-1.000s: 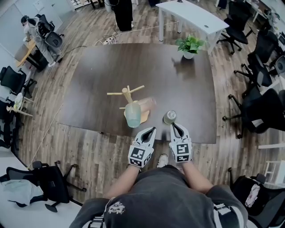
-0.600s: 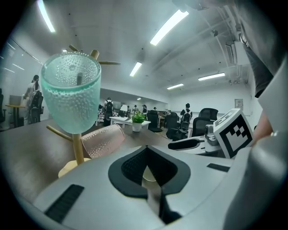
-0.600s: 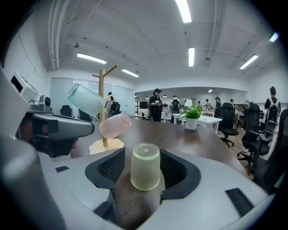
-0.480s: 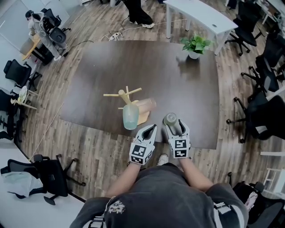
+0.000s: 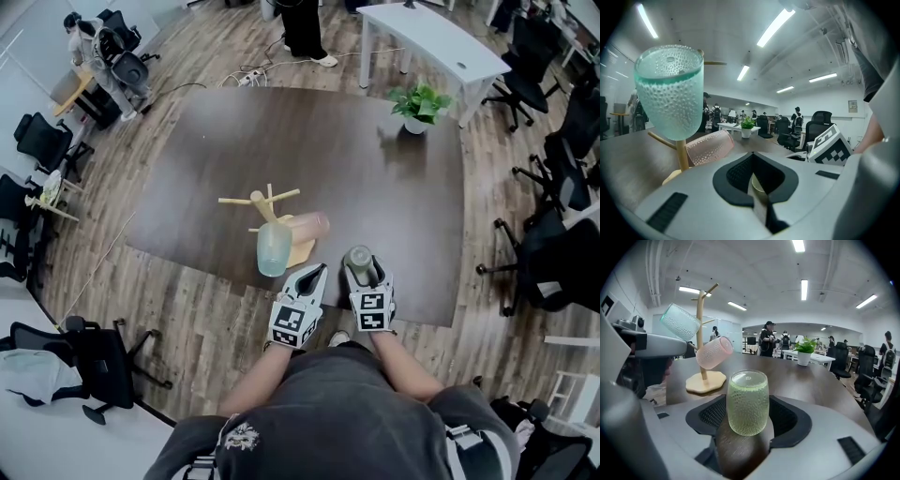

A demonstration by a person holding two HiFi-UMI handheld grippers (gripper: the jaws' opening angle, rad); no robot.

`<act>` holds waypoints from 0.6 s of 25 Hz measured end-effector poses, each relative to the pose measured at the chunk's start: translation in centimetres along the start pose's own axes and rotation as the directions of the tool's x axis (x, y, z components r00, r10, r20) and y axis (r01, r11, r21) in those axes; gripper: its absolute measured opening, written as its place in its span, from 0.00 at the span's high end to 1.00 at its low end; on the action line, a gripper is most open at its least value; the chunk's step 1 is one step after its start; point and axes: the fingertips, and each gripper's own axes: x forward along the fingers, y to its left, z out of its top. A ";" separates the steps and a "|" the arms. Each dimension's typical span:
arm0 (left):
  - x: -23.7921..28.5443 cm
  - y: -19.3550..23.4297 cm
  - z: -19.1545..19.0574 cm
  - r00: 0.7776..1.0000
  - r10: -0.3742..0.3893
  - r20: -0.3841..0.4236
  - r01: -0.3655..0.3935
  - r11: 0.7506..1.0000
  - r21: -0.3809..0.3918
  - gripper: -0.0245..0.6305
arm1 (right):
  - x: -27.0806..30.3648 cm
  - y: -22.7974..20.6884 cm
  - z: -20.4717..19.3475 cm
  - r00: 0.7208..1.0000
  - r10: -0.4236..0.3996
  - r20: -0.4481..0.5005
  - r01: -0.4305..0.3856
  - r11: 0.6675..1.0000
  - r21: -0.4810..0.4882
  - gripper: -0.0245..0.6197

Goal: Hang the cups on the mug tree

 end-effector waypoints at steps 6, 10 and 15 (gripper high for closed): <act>-0.6 0.5 0.5 1.000 0.014 0.006 -0.014 1.000 0.003 0.95 | -0.5 -0.1 0.1 1.000 0.020 0.022 -0.021 1.000 0.007 0.51; -1.0 0.3 0.5 1.000 0.004 0.006 -0.004 1.000 0.004 0.95 | -1.2 -0.5 0.3 0.999 0.014 0.047 -0.015 1.000 0.022 0.51; -1.7 -0.7 0.4 1.000 -0.024 0.001 0.024 1.000 0.003 0.95 | -2.5 -1.2 1.4 0.996 0.000 0.085 -0.007 0.996 0.083 0.51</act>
